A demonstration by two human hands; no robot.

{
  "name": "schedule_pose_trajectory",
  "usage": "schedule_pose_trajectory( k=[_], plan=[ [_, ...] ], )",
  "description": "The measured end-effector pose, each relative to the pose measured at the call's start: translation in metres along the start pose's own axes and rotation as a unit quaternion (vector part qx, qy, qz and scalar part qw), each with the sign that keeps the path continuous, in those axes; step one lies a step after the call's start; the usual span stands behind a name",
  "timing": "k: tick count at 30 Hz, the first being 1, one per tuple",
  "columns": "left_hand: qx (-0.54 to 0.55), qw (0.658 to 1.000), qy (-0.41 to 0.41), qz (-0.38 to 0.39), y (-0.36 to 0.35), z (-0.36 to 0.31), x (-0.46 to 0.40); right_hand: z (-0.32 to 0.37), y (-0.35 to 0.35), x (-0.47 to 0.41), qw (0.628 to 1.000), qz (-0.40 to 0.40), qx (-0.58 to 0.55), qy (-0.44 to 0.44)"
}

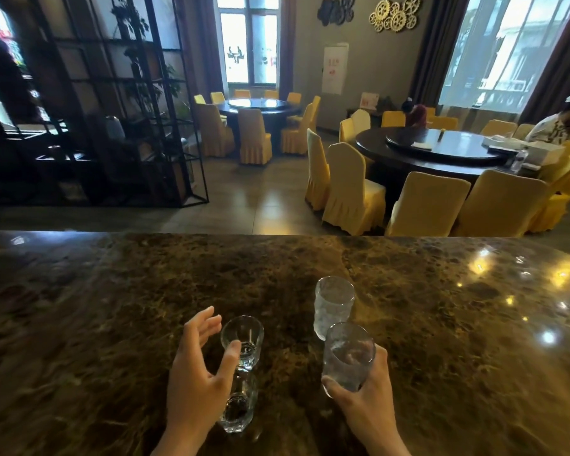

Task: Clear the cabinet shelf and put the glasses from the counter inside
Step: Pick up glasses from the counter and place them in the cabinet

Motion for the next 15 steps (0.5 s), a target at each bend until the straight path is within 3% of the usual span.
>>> schedule_pose_trajectory(
  k=[10,13,15],
  plan=[
    [0.017,0.999,0.027,0.036,0.018,0.035,0.034,-0.009,-0.003,-0.009,0.999,-0.029,0.034,-0.023],
    [0.03,0.996,0.03,0.075,0.015,0.039,0.042,-0.007,0.006,0.004,0.991,-0.109,0.059,-0.055],
    [0.034,0.994,0.033,0.103,0.009,0.044,0.05,-0.007,0.008,0.027,0.987,-0.148,0.061,-0.026]
  ],
)
Point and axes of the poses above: each hand's wrist, its own x-axis away from the middle knuckle, its own y-axis out of the back of the hand, z = x × y, the point moved 4 cm from there along -x, towards the middle knuckle, and after that the axes turned 9 degrees about -x, right-handed, at the moved point
